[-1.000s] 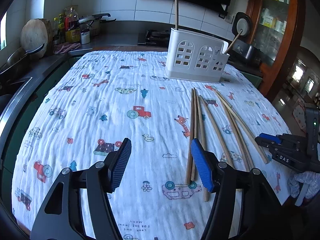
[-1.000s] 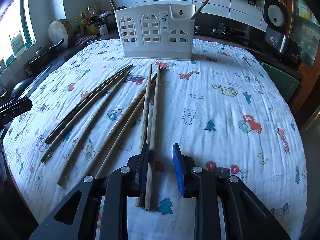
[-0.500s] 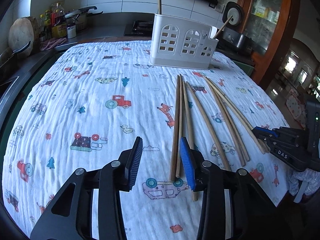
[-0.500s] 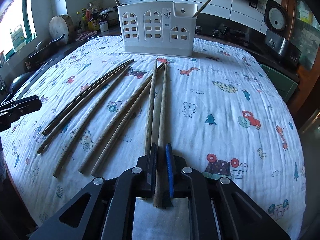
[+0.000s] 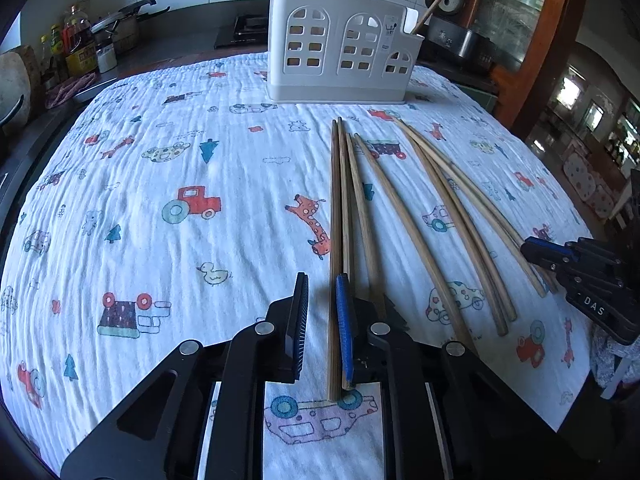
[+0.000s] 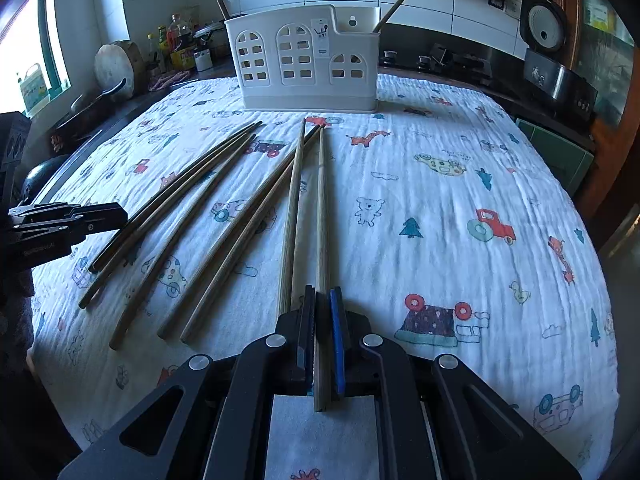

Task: Organize utensils
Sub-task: 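Close the left gripper on another chopstick while the right gripper grasps another chopstick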

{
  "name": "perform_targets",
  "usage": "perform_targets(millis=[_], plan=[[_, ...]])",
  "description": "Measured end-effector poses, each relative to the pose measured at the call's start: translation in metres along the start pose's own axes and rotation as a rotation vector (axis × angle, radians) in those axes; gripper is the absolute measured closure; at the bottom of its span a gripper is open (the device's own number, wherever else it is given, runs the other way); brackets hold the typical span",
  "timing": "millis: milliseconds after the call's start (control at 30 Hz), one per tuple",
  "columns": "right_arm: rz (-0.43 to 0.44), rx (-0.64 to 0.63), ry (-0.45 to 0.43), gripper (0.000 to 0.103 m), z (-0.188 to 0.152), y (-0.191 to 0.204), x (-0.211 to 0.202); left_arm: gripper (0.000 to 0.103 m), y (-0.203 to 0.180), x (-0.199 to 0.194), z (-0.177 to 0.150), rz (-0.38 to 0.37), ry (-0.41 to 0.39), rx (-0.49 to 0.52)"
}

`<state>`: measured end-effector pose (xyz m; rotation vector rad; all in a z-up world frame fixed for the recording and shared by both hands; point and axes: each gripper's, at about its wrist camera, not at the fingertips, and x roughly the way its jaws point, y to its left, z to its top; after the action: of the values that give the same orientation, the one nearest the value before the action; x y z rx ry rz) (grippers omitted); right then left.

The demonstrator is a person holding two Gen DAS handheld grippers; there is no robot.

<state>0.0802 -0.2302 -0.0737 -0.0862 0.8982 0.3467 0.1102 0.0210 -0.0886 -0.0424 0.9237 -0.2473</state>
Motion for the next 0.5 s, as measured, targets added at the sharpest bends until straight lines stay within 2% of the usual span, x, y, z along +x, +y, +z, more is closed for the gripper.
perform_targets(millis=[500], plan=[[0.001, 0.001, -0.002, 0.095, -0.001, 0.000, 0.001, 0.091, -0.003, 0.011, 0.004, 0.000, 0.025, -0.021]])
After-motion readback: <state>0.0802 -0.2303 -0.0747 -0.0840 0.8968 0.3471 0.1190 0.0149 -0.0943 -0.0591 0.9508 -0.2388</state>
